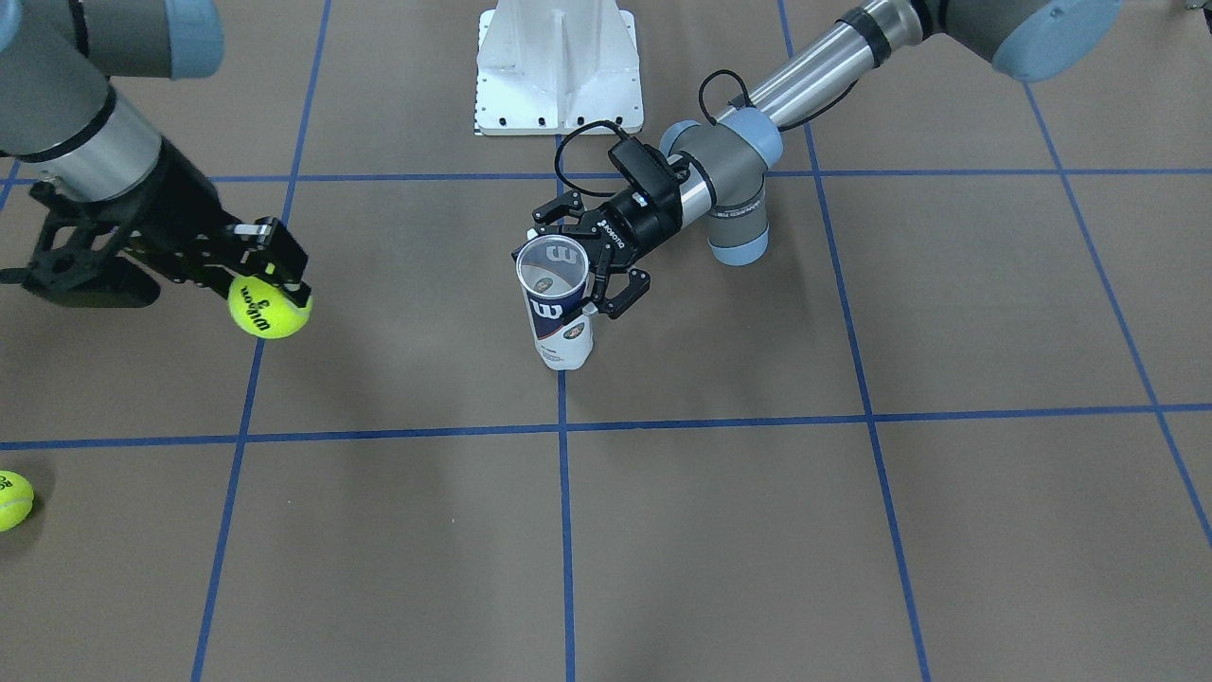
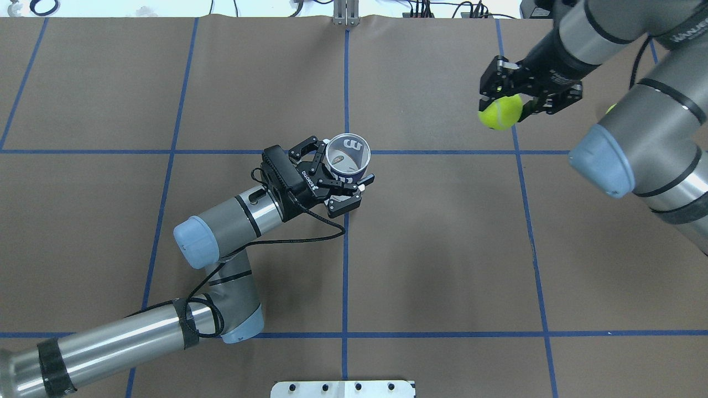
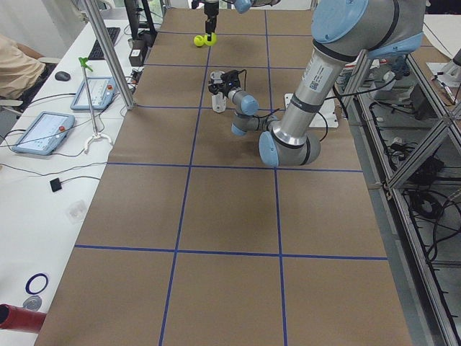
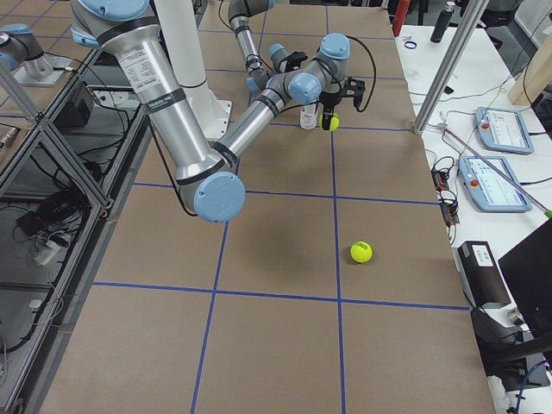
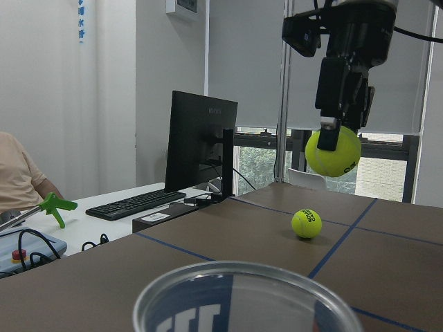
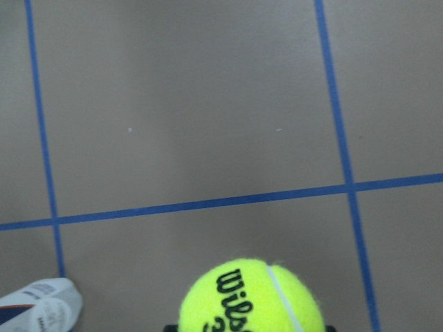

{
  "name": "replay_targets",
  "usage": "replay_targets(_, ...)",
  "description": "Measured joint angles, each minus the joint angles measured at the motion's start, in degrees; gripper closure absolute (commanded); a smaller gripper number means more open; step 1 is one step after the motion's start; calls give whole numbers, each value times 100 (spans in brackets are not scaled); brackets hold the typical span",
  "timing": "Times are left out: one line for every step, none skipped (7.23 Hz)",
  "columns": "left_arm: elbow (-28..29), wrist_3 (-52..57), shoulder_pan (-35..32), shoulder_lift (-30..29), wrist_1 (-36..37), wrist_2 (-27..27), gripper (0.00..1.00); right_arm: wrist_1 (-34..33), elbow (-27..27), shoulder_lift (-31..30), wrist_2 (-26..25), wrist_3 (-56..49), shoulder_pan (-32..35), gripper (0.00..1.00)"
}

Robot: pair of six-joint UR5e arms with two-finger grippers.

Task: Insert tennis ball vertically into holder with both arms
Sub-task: 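Grasp the tennis ball with the right gripper and carry it over the can, then release the ball into the can's opening with the right gripper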

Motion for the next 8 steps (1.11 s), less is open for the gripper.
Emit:
replay_targets(3, 0, 0, 1, 1, 0, 1, -365, -89, 571, -236, 426, -277, 91)
replay_targets(6, 0, 3, 2, 1, 0, 1, -724, -326, 1192, -510, 777, -550, 87)
replay_targets(7, 0, 4, 3, 1, 0, 1, -917, -706, 1770, -739, 1109, -771, 80)
replay_targets(15, 0, 3, 3, 1, 0, 1, -997, -1066, 2204, -912, 1381, -960, 73)
replay_targets(23, 2, 3, 2, -1, 0, 1, -1078, -1265, 2447, -1063, 1567, -1142, 68)
replay_targets(30, 6, 5, -2, -3, 0, 1, -1222, -1320, 2572, -1156, 1645, -1265, 58)
replay_targets(36, 8, 8, -4, -1, 0, 1, -1358, -1332, 2647, -1214, 1673, -1349, 48)
replay_targets(40, 8, 8, -5, 0, 0, 1, -1429, -1334, 2668, -1281, 1682, -1425, 39)
